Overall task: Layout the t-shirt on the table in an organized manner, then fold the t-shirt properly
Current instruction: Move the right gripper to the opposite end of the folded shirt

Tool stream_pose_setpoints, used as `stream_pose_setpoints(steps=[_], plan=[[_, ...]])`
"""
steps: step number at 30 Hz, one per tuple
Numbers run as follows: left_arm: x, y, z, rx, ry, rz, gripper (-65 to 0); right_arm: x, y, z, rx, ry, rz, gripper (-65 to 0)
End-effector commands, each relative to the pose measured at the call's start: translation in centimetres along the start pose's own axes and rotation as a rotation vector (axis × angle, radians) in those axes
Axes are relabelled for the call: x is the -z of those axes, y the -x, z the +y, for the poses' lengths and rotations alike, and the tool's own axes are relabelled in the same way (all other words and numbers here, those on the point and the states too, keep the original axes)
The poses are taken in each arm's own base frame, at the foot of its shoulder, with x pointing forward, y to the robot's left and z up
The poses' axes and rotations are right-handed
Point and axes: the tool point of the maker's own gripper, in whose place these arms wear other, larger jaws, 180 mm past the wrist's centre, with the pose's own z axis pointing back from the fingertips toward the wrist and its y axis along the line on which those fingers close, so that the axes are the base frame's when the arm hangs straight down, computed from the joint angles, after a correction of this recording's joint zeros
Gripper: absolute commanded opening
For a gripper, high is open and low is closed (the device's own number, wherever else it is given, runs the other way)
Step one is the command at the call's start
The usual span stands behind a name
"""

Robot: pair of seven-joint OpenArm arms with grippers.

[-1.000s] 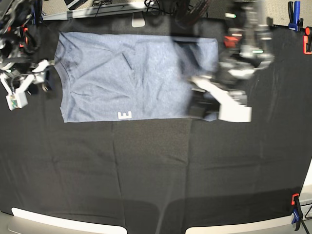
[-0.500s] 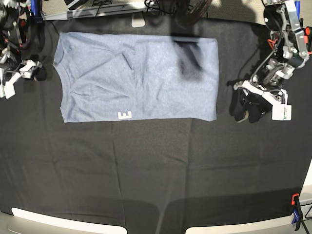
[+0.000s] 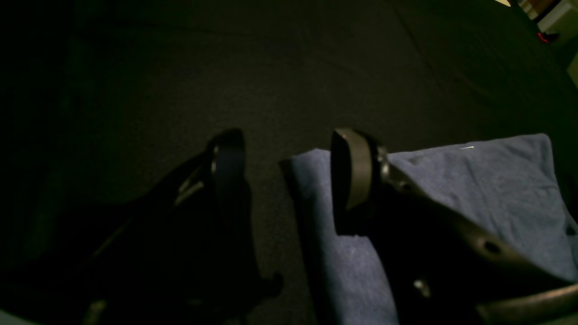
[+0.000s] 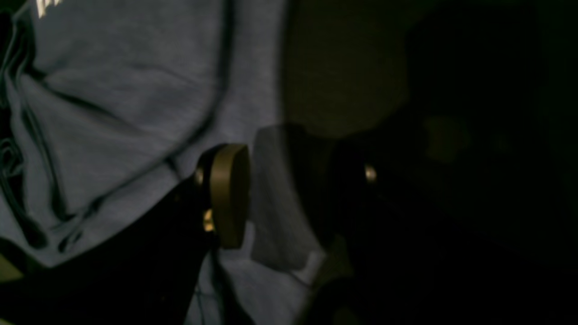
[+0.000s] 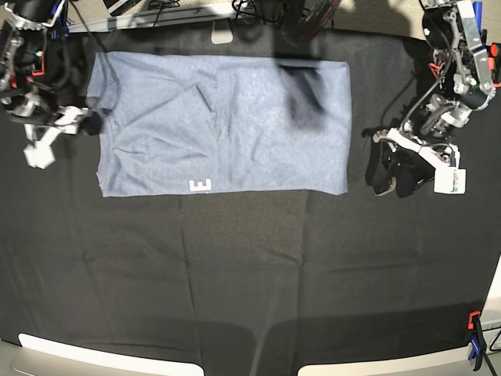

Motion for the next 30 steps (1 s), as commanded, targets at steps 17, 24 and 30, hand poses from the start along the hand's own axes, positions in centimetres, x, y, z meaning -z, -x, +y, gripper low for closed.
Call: stream_pose_setpoints(steps=[17, 24, 30], plan=[[-0.1, -1.5, -0.3, 0.014, 0.019, -0.050, -36.5, 3.5, -0.2, 5.2, -0.020, -0.120, -0.010, -42.5], [0.0, -0.4, 0.3, 0.066, -0.015, 0.013, -36.5, 3.7, -0.4, 5.8, -0.039, -0.135, -0.014, -63.6], [-0.5, 0.6, 0.3, 0.058, -0.020, 0.037, -36.5, 1.3, -3.0, 4.8, -0.103, -0.061, -0.071, -65.0]])
